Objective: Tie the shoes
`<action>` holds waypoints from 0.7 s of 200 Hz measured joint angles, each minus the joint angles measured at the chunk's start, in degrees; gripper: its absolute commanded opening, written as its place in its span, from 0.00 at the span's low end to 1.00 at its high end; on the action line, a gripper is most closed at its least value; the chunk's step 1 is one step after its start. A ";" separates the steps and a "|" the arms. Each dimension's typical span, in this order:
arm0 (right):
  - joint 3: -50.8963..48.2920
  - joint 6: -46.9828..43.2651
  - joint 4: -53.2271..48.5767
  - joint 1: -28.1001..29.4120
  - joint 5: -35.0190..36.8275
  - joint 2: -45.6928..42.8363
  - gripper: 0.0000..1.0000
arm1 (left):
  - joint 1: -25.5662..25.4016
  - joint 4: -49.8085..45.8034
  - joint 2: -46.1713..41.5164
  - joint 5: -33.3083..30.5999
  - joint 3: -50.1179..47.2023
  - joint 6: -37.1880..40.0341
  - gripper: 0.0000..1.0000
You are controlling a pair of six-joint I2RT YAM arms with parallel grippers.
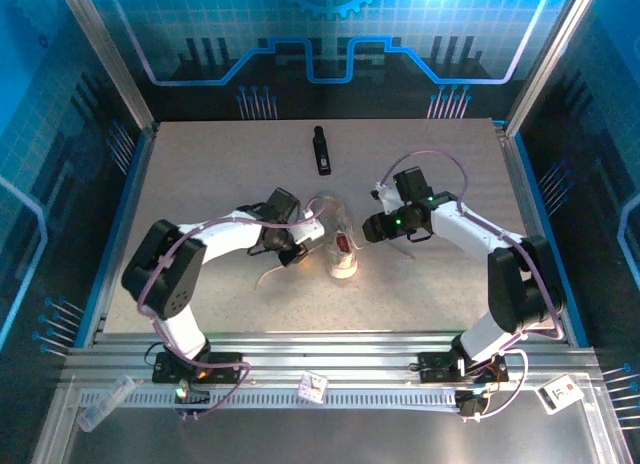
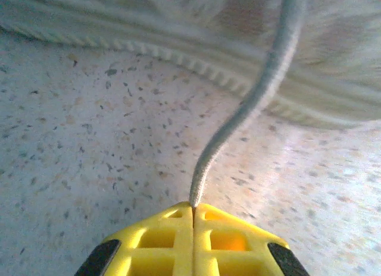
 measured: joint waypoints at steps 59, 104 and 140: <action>-4.44 2.51 4.09 2.38 -3.02 -2.05 0.55 | -0.09 4.09 -16.20 3.93 -0.63 -8.24 0.00; -9.77 6.69 8.61 3.67 -3.48 -7.17 0.55 | -0.17 10.84 -18.29 7.23 -3.04 -14.36 0.00; -11.28 14.47 7.17 1.64 -0.15 -7.89 0.55 | -0.22 17.46 -17.29 10.38 -3.54 -18.45 0.00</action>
